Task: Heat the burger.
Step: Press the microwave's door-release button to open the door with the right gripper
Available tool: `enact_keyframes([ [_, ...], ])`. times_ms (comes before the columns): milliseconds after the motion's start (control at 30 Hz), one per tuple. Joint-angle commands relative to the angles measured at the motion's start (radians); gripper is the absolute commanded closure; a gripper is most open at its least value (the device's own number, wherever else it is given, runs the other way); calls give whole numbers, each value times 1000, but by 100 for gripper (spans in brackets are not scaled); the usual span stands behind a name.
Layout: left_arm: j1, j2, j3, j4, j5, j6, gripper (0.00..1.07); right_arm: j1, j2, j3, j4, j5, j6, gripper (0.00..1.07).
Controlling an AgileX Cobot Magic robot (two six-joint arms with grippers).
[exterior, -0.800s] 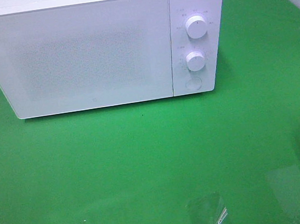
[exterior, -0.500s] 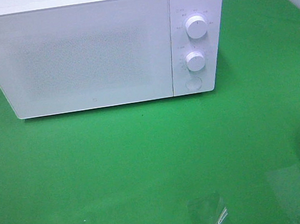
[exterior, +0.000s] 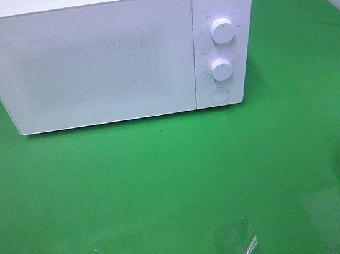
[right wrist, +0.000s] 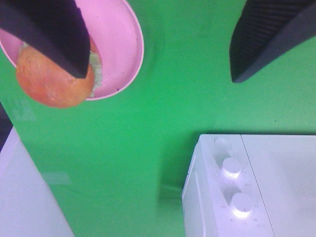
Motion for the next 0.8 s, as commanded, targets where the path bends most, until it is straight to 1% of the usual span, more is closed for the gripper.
enact_keyframes([
  [33,2,-2,0,-10,-1,-1,17,-5,-15,-9,2,-35,3,32],
  [233,2,-2,0,-10,-1,-1,17,-5,63,-9,0,-47,3,32],
  [267,2,-2,0,-10,-1,-1,17,-5,98,-9,0,-71,3,32],
  [433,2,-2,0,-10,-1,-1,17,-5,166,-9,0,-127,3,32],
  [800,2,-2,0,-10,-1,-1,17,-5,276,-9,0,-222,3,32],
])
